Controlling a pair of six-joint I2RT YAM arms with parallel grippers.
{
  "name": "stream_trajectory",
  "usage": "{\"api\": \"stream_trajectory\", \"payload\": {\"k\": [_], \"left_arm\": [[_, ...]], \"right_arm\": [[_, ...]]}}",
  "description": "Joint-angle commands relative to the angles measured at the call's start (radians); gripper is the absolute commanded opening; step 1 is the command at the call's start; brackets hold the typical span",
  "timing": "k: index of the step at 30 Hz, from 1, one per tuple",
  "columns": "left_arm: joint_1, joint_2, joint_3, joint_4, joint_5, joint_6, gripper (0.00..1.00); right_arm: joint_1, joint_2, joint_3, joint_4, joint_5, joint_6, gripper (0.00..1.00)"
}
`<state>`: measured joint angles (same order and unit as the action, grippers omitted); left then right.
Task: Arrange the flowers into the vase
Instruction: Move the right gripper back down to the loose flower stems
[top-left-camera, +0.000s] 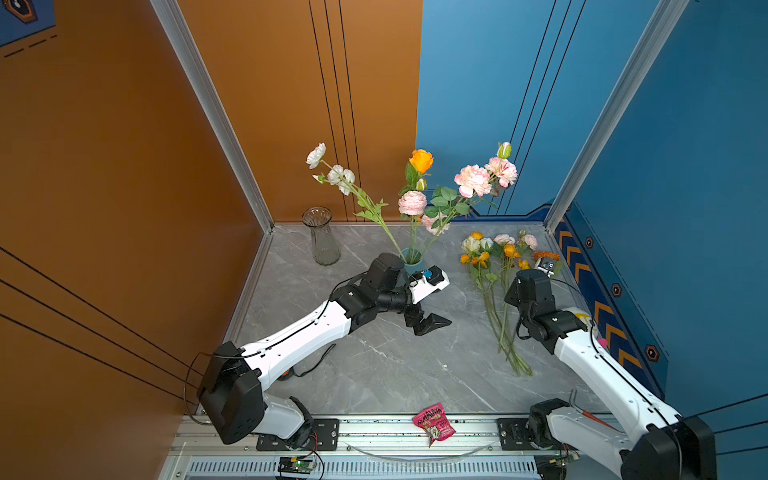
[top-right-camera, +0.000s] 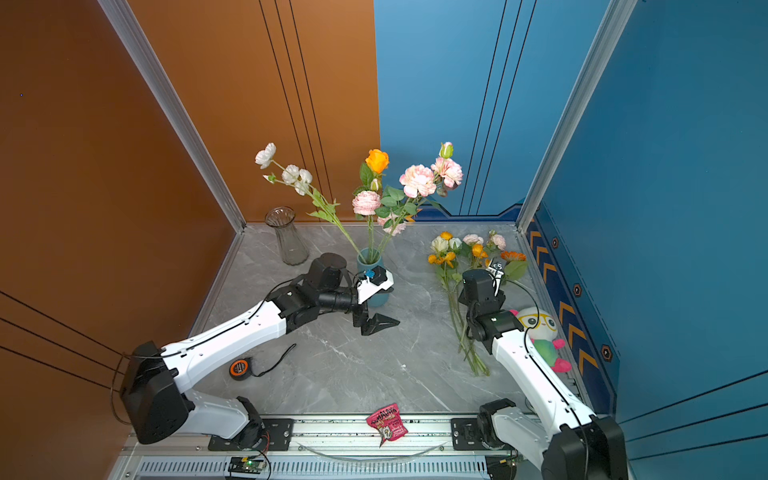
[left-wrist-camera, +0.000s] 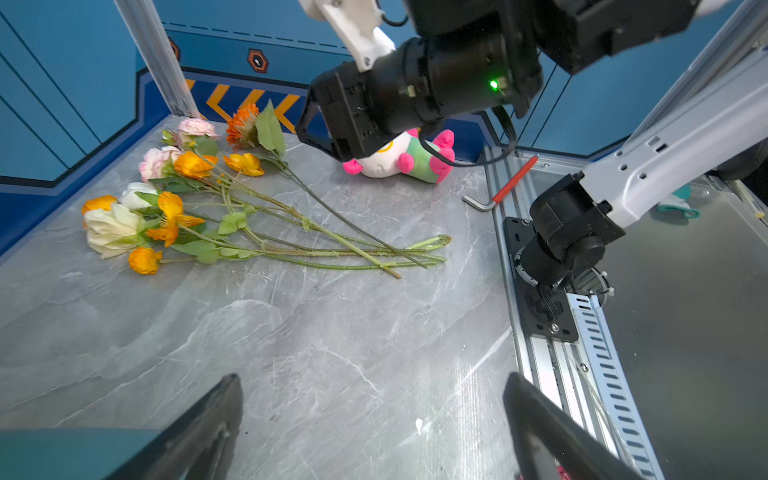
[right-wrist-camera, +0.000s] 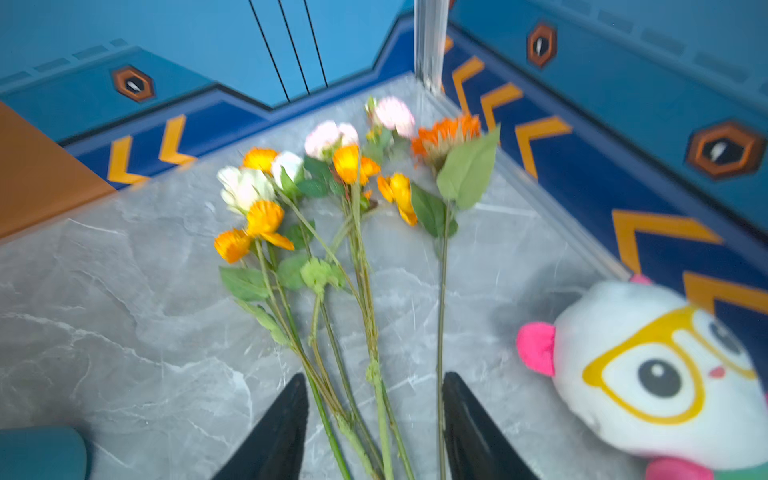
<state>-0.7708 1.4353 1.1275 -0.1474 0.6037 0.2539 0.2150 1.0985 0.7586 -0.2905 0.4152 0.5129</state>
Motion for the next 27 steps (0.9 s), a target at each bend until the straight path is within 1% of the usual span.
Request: {"api": "stream_trajectory", "payload": {"k": [1,5,7,8,12,18,22,27], "left_arm": [[-0.044,0.025,0.025,-0.103,-0.031,0.065,0.98],[-0.1,0.049,0.03,-0.146,-0.084,0.112,0.98],[-0.112,0.059,0.034,-0.157,-0.09,0.122,0.98],[-0.117,0.064,0.037,-0.16,-0.09,0.123,0.98],[-0.125,0.075,0.041,-0.17,-0.085,0.126,0.98],[-0.128,0.085,0.048,-0.188,-0.091,0.137,0.98],[-0.128,0.086,0.052,-0.195,-0.091,0.14,0.98],[-0.128,0.089,0.054,-0.2,-0.09,0.14,0.98]], "right_arm": [[-0.072,0.091,0.045,-0.13,-0.199,0.02,0.41],[-0.12,0.187,0.057,-0.099,-0.239,0.003,0.38],[-0.133,0.222,0.051,-0.061,-0.262,0.004,0.38],[-0.139,0.247,0.054,-0.044,-0.272,0.001,0.38],[-0.149,0.357,0.107,-0.036,-0.309,-0.01,0.31],[-0.151,0.5,0.173,-0.013,-0.326,-0.004,0.26],[-0.151,0.543,0.192,-0.01,-0.304,0.003,0.25],[-0.151,0.549,0.189,-0.014,-0.287,0.001,0.25]]}}
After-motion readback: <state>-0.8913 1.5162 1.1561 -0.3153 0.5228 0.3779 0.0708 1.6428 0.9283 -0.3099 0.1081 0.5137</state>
